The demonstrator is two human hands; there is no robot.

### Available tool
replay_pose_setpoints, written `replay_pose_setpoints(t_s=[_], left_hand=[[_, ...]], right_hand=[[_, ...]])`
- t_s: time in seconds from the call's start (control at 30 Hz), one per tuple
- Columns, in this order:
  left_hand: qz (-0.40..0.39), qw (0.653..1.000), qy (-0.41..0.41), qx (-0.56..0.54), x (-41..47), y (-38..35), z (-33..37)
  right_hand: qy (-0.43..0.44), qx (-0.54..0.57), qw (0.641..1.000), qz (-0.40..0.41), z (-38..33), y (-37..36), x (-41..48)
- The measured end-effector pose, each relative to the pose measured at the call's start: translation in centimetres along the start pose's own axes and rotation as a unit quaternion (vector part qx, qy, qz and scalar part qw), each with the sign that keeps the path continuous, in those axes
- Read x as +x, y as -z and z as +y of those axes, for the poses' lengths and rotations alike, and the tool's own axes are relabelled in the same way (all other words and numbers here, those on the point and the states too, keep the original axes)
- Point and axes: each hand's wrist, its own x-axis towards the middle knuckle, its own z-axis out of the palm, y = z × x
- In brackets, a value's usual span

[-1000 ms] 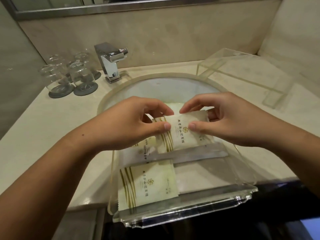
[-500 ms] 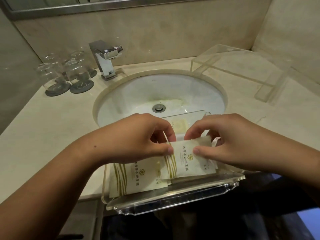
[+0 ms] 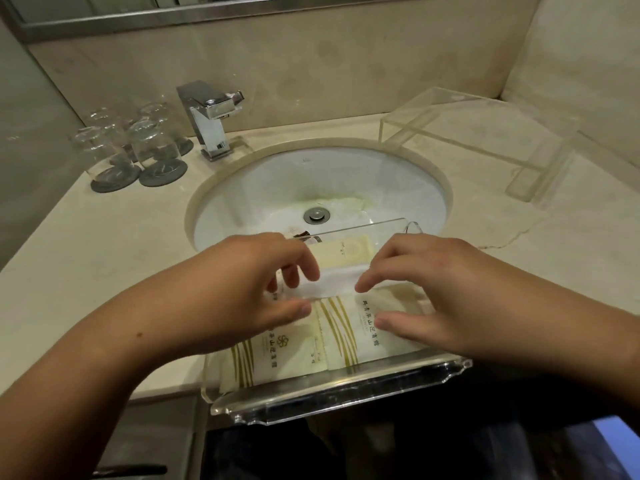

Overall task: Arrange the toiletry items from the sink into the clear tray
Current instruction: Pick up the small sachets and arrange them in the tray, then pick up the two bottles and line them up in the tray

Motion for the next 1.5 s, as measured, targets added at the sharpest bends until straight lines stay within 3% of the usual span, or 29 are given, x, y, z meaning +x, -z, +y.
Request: replay_pose_setpoints(t_s=[0.27,0.77,1.0,1.17,1.33,1.5], left_hand=[[-0.02,0.999,-0.014,0.023,-2.5,-1.7,-1.3],[0.022,0.998,-0.05,-0.018,-3.2,-2.3,-2.5],[0.127,0.99,-0.028,-0.048,-1.5,1.2,-4.2],[0.149,0.986,0.013,-0.068,1.5,2.9,-6.8],[0.126,0.988,0.055,-0.074,5.5,2.5,-9.8],[0.048,0.995,0.07,-0.052,9.8,0.6,-12.2]], right_hand=[[0.012,-0.014,0.999,-0.041,-0.7,-1.1,0.7],[0.031,-0.026,0.998,-0.046,-0.9,-0.6,1.0],[0.037,-0.022,0.999,0.017,-1.3,2.8,4.3],[0.032,-0.012,0.999,0.033,-0.4,4.2,8.3],[0.019,-0.02,1.0,0.003,1.7,3.7,12.8],[-0.004,0.023,0.996,-0.085,5.1,2.3,17.3]])
